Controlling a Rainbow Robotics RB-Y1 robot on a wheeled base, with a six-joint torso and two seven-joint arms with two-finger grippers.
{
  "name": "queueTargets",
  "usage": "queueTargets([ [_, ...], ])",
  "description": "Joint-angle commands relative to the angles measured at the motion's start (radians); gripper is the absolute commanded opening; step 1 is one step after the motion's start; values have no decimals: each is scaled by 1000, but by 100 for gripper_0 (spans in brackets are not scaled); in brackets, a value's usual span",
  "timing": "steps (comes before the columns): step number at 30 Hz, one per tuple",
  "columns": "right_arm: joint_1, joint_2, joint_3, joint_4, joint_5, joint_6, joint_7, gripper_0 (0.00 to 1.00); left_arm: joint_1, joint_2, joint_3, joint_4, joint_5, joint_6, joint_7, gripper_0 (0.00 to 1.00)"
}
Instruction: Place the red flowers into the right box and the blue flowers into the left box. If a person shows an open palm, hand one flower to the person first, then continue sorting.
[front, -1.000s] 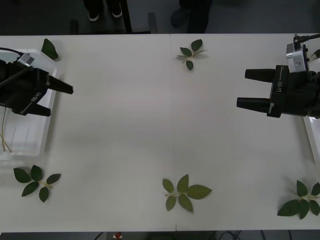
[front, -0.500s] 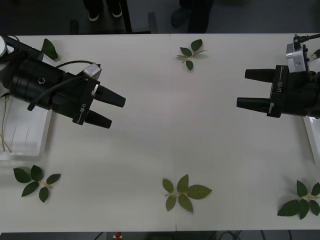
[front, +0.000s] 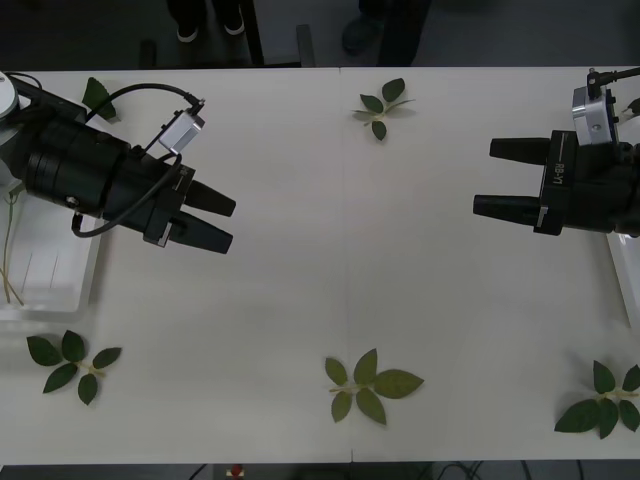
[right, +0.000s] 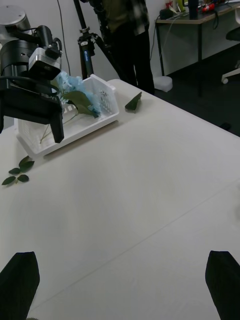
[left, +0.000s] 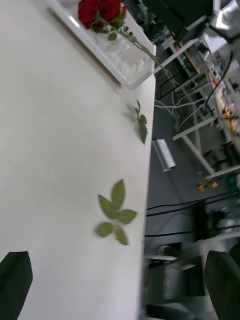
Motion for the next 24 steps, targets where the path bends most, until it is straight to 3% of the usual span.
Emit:
queueTargets([
  [1,-12,-6,-13,-23,-11,-1,13,97,-31,-23,-6,82,45,6,-216,100],
  [7,-12,-6,-13,-23,-11,-1,13,97,-33,-73,-40,145,130,15,-216,100],
  [18,-12,-6,-13,-23,-11,-1,13,97,-34,-277,-42,229,110,18,-216,100],
  [24,-12,-6,-13,-23,-11,-1,13,97,-33,-293,-42,231,110,23,-216,100],
])
